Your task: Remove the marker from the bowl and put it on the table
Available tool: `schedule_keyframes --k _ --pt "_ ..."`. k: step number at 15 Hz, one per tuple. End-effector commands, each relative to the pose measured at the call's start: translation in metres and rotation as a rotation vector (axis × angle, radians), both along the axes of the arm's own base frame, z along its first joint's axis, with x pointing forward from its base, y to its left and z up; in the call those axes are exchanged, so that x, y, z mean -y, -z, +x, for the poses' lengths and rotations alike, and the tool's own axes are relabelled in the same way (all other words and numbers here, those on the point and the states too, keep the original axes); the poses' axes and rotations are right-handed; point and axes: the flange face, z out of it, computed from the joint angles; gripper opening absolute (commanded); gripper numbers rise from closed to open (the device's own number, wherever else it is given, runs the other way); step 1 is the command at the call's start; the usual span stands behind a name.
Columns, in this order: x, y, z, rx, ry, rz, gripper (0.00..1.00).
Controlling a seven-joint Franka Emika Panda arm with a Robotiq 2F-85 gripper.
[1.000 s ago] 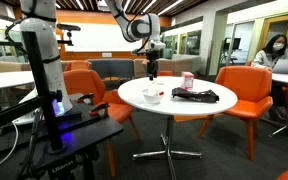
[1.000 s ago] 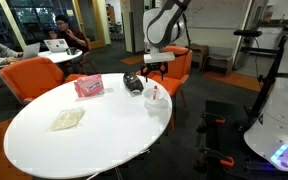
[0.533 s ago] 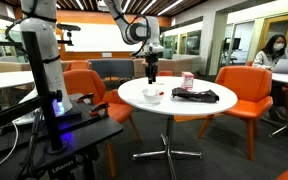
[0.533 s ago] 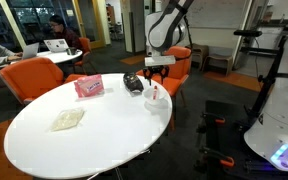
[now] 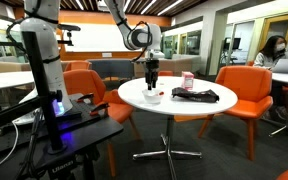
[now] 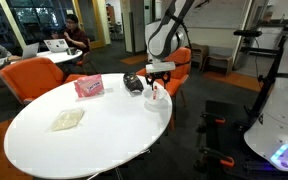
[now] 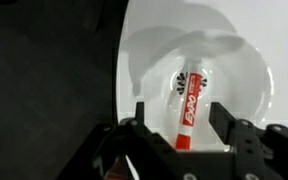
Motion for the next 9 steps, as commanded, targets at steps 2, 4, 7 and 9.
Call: schedule_keyframes --k 2,4,7,9 --pt "0.006 0.013 0.013 0.0 0.045 -0.01 0.66" --pt "0.007 0.018 0.019 -0.004 0.052 -0.014 0.62" --pt "0.008 0.025 0.026 -0.004 0.074 -0.025 0.56" --pt "0.009 0.029 0.032 -0.001 0.101 -0.038 0.51"
